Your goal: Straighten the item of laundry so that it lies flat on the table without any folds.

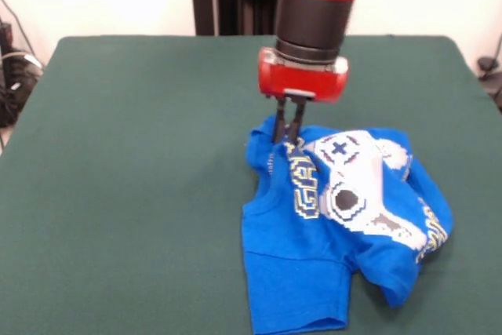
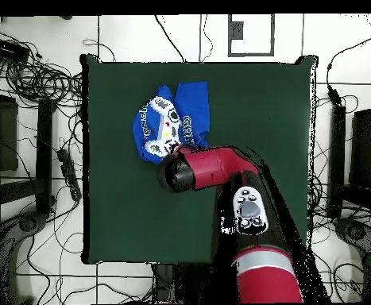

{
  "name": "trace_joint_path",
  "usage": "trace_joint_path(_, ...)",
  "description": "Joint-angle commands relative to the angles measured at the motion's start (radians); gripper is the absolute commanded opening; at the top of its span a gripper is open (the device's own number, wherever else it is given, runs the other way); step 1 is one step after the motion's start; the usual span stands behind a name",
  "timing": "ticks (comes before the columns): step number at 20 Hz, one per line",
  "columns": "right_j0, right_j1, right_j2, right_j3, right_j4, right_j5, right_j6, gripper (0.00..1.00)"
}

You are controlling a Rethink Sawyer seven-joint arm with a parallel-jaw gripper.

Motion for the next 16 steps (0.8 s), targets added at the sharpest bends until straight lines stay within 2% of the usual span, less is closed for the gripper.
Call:
trace_joint_path(1, -0.196, -0.018, 0.137, 0.165, 0.017, 0.051, -0.082, 0.00)
trace_joint_path(5, -0.344, -0.076, 0.204, 0.229, -0.002, 0.107, -0.175, 0.00)
trace_joint_path(8, -0.434, -0.122, 0.216, 0.252, -0.033, 0.137, -0.229, 0.00)
trace_joint_path(16, -0.588, -0.249, 0.237, 0.345, -0.072, 0.191, -0.285, 0.00)
